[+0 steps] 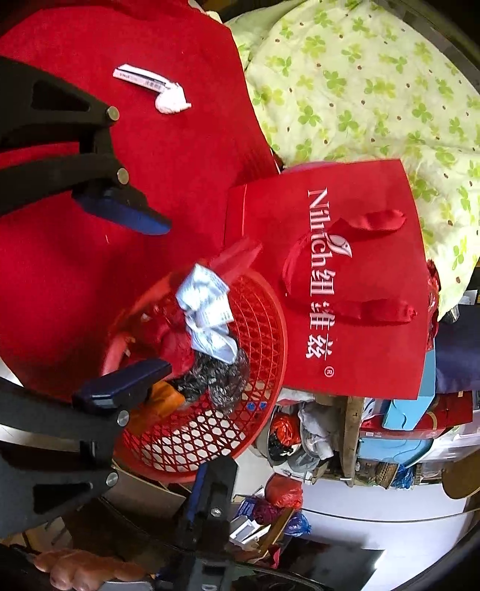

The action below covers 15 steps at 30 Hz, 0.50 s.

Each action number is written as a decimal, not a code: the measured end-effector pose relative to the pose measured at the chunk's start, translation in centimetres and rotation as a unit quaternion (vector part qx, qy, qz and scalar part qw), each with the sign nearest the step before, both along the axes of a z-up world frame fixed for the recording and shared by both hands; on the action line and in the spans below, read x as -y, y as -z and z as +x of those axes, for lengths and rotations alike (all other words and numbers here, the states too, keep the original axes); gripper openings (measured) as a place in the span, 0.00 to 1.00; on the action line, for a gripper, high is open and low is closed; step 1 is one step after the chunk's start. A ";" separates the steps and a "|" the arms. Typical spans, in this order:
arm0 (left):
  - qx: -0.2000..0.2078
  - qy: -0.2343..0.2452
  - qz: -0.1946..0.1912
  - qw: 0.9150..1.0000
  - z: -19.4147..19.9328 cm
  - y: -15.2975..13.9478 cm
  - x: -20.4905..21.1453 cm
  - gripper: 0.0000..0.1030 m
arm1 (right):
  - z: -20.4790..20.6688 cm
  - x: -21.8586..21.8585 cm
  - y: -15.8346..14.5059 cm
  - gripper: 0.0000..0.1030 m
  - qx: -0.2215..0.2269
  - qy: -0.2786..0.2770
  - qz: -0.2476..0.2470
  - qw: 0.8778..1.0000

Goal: Collect trash
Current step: 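Open both grippers to drop the mask and orange wrapper into the basket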

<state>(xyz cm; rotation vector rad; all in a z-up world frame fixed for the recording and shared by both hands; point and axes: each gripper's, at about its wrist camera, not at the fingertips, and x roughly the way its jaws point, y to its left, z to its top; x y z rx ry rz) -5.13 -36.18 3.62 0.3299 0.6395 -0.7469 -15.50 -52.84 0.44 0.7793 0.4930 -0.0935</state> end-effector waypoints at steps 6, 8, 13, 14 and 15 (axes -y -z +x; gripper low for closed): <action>0.013 -0.018 0.006 1.000 -0.2 -0.3 -2.2 0.69 | -0.7 -1.1 -0.7 0.62 0.020 0.008 -0.003 1.000; 0.018 -0.027 0.006 0.999 -0.1 -0.6 -2.9 0.69 | -0.7 -1.7 -1.1 0.62 0.022 0.003 -0.009 1.000; 0.033 -0.043 0.008 0.998 -0.4 -1.2 -4.7 0.69 | -0.6 -3.2 -2.0 0.61 0.027 -0.006 -0.019 0.999; 0.037 -0.045 0.009 0.998 -0.5 -1.3 -4.9 0.69 | -0.5 -3.5 -2.1 0.62 0.028 -0.009 -0.021 0.999; 0.040 -0.045 0.008 0.998 -0.6 -1.4 -5.2 0.69 | -0.4 -3.8 -2.3 0.61 0.029 -0.011 -0.022 0.999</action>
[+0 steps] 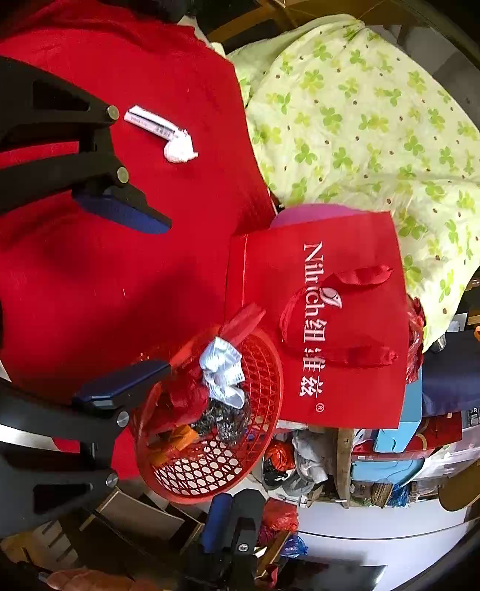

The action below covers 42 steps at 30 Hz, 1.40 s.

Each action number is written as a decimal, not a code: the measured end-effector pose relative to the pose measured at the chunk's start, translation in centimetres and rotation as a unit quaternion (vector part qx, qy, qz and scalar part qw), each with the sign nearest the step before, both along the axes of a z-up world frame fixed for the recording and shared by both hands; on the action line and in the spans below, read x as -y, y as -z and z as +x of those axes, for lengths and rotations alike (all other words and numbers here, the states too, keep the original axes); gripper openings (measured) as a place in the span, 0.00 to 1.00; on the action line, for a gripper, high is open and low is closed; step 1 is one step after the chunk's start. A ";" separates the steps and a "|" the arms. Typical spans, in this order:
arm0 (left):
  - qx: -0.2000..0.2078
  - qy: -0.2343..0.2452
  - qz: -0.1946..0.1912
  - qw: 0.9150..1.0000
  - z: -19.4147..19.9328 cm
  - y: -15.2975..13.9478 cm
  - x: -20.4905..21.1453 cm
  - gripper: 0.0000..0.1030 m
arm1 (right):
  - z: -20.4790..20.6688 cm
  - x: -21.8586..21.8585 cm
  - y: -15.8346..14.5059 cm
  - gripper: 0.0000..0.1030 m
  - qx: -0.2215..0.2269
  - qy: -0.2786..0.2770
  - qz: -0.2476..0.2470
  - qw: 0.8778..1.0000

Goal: Collect trash
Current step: 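Open both grippers to drop the mask and orange wrapper into the basket, then move both grippers back over the white tissue on the blanket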

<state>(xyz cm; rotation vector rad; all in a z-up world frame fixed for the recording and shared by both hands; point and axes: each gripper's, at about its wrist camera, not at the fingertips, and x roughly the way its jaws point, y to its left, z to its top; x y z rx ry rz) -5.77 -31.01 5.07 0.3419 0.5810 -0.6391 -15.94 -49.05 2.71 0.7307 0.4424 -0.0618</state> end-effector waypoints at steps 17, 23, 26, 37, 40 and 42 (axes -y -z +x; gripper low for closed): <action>0.025 -0.033 -0.020 0.999 -0.2 -1.5 -6.0 0.69 | 1.8 -5.8 -3.0 0.62 0.005 -0.041 -0.046 0.998; 0.020 -0.052 -0.033 0.998 0.6 -1.5 -8.6 0.69 | 3.2 -8.6 -3.8 0.62 -0.001 -0.061 -0.064 0.996; 0.015 -0.061 -0.040 0.997 1.1 -1.4 -10.0 0.69 | 4.1 -9.8 -3.9 0.62 -0.005 -0.070 -0.072 0.995; -0.002 -0.103 -0.056 0.993 3.8 -0.1 -15.3 0.69 | 7.8 -15.0 -3.9 0.62 -0.023 -0.114 -0.096 0.989; -0.010 -0.116 -0.060 0.991 4.7 0.4 -16.8 0.69 | 9.2 -16.7 -3.6 0.62 -0.030 -0.129 -0.101 0.986; -0.018 -0.130 -0.062 0.989 5.5 1.0 -18.1 0.69 | 10.0 -17.8 -3.3 0.62 -0.034 -0.137 -0.102 0.985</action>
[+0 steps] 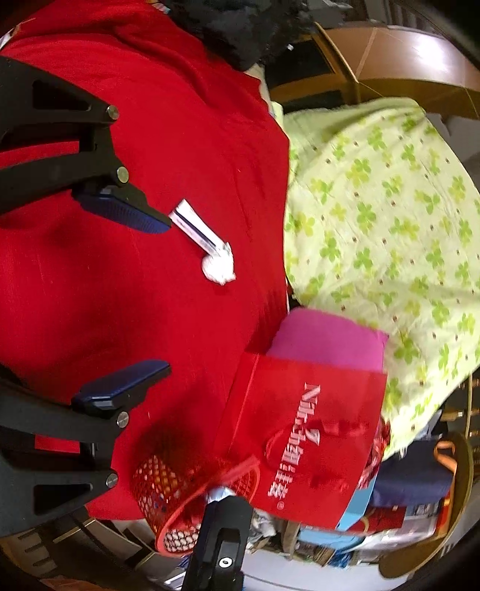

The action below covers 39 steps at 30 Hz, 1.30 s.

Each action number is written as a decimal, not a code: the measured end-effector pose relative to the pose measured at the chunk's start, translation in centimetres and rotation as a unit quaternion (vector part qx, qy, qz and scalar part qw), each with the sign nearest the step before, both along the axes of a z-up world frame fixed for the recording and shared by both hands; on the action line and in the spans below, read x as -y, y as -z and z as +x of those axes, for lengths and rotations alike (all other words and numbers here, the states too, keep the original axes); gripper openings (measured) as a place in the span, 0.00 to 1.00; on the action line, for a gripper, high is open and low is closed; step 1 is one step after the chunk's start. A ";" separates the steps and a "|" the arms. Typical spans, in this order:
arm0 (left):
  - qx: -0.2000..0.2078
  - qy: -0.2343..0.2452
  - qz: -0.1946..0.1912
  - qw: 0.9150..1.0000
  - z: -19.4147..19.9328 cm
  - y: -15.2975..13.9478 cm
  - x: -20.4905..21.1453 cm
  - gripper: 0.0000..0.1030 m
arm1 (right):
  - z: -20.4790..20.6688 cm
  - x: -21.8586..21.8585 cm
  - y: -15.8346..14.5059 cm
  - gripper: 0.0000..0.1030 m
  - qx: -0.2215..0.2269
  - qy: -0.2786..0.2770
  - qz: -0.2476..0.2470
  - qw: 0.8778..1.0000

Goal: Collect trash
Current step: 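Move both grippers back over the white tissue on the blanket, then grasp the white medicine box with the left gripper while the right grasps the white tissue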

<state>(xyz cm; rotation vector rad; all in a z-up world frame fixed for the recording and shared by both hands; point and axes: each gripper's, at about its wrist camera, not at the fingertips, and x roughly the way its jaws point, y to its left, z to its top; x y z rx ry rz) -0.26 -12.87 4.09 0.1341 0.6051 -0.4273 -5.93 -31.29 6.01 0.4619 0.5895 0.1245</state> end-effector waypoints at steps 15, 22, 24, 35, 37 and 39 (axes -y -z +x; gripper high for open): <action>-0.053 -0.096 -0.010 0.994 4.3 4.8 -9.5 0.70 | 5.3 -6.9 2.0 0.62 -0.039 -0.054 -0.027 0.997; -0.081 -0.129 0.001 0.988 7.3 7.1 -12.3 0.70 | 9.4 -6.9 3.9 0.62 -0.056 -0.048 -0.023 0.997; -0.081 -0.127 0.010 0.989 8.4 7.5 -12.2 0.70 | 11.4 -6.4 4.6 0.62 -0.064 -0.042 -0.018 0.997; -0.096 -0.025 0.012 0.995 16.7 9.0 -6.9 0.70 | 24.6 -3.0 10.7 0.62 -0.125 -0.013 0.010 0.992; -0.103 -0.010 0.013 0.995 18.5 9.7 -5.7 0.71 | 26.7 -2.6 12.0 0.61 -0.137 -0.012 0.014 0.990; -0.113 0.004 0.010 0.994 20.2 10.4 -4.6 0.71 | 28.8 -2.0 13.5 0.62 -0.149 -0.015 0.034 0.988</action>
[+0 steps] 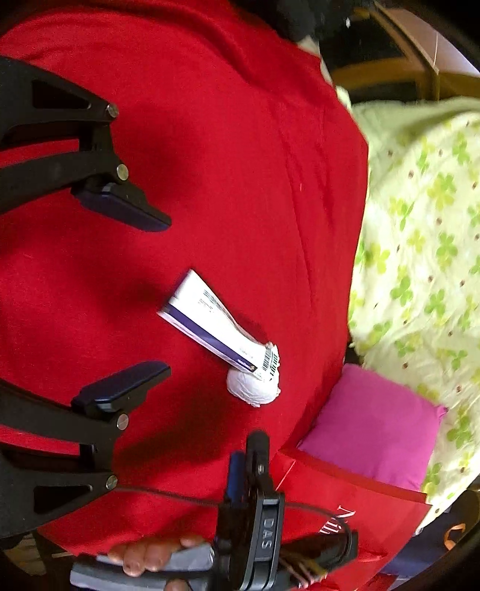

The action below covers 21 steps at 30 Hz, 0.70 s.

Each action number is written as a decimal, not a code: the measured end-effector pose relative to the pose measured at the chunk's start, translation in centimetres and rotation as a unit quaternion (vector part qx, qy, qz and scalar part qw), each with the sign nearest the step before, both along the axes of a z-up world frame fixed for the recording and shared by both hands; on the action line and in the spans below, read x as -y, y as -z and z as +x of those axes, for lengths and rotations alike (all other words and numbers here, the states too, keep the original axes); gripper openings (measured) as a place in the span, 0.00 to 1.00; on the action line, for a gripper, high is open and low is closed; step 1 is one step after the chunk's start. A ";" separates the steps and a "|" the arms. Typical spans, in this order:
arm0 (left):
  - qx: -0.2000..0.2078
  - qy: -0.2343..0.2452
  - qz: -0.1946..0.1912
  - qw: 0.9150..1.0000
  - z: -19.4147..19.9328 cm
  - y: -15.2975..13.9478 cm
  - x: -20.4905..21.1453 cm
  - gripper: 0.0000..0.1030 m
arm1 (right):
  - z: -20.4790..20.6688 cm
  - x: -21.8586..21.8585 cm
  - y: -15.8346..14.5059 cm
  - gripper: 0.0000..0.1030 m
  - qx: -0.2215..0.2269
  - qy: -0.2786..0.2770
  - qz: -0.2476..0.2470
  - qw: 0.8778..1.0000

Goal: Collect trash
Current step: 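Grasp the white medicine box with the left gripper while the right grasps the white tissue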

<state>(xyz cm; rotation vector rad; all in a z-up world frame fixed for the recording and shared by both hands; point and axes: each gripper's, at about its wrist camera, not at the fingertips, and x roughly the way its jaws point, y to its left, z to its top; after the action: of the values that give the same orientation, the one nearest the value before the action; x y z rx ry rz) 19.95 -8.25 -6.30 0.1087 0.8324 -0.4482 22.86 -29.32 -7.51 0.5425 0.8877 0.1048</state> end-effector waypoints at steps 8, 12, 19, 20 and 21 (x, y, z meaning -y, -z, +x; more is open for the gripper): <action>-0.014 0.052 -0.018 0.998 4.2 1.7 2.8 0.71 | 4.9 0.7 3.5 0.62 -0.010 -0.015 0.074 0.997; -0.046 0.067 -0.024 0.996 5.9 3.3 3.1 0.72 | 6.0 1.2 5.1 0.61 -0.014 -0.018 0.115 0.993; -0.066 0.063 -0.046 0.995 6.7 4.2 2.8 0.62 | 6.9 0.7 5.4 0.38 0.000 -0.045 0.135 0.990; -0.068 0.060 -0.045 0.995 6.7 4.1 2.8 0.56 | 6.7 0.5 5.3 0.36 0.004 -0.044 0.129 0.991; -0.070 0.059 -0.045 0.995 6.7 4.1 2.8 0.56 | 6.5 0.4 5.1 0.34 0.008 -0.043 0.127 0.991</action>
<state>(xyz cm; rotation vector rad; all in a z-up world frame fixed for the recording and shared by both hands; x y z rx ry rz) 26.64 -11.02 -10.37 0.0432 0.9461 -0.6083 29.40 -29.71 -12.62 0.7392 0.8888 0.3032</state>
